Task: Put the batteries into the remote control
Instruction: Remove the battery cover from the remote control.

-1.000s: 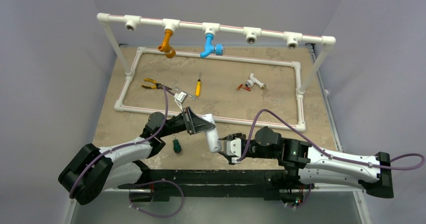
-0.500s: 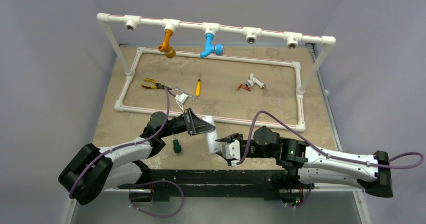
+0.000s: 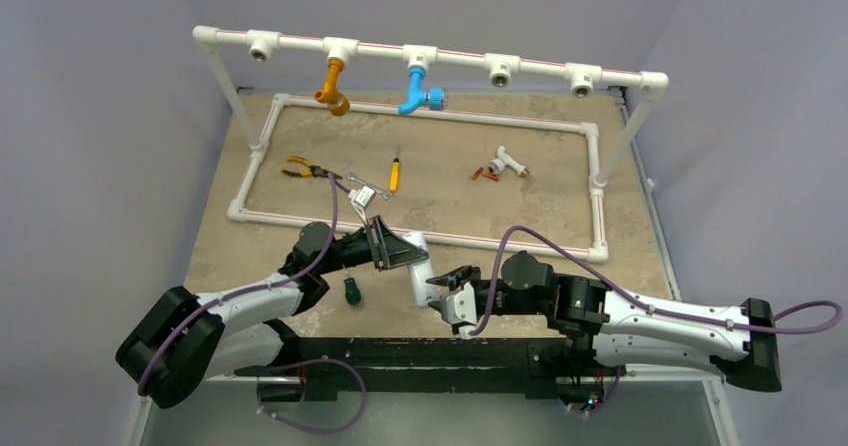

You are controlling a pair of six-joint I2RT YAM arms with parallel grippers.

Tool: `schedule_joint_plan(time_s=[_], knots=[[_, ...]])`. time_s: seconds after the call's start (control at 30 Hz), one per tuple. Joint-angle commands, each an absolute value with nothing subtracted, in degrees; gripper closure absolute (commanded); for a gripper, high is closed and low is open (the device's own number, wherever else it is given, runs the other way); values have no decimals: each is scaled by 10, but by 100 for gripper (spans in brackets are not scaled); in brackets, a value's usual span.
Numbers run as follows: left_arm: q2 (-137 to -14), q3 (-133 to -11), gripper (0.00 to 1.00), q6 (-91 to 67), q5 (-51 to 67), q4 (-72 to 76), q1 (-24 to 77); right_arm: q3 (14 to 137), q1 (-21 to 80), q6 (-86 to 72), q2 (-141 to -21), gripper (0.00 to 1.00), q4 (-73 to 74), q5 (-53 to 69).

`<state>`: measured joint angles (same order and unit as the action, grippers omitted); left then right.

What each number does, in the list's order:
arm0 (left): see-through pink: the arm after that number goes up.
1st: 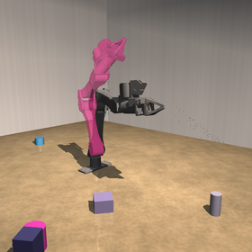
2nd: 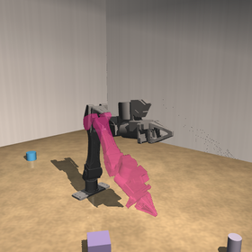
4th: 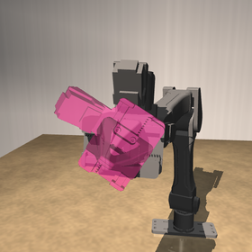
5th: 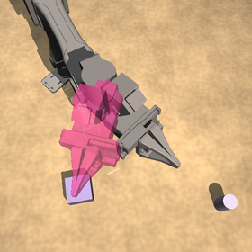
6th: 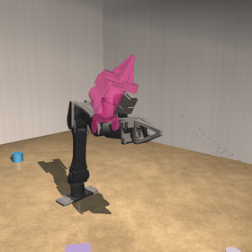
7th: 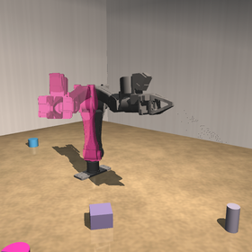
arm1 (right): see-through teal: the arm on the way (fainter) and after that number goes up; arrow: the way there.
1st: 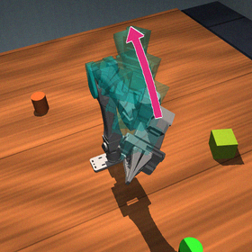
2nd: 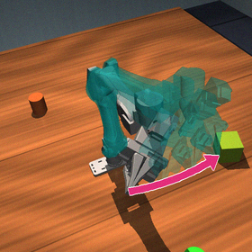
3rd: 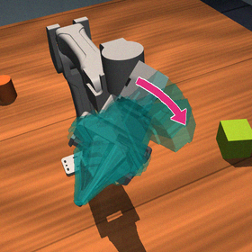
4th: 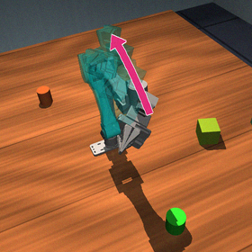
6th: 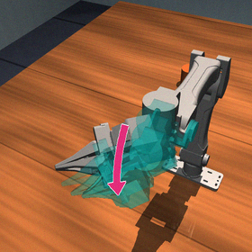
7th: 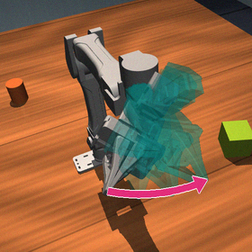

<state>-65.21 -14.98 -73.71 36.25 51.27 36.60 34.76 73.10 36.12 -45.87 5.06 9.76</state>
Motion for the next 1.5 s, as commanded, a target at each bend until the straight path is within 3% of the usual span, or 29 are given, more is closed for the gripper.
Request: schedule_joint_plan(time_s=[0.0,0.6,1.47], knots=[[-634,-154,100,-723,369,528,371,350,732,375,-467,59,24,90],[-623,-162,100,-717,367,501,371,340,732,387,-486,60,3,37],[-627,-160,100,-717,364,505,371,339,732,374,-472,55,27,109]])
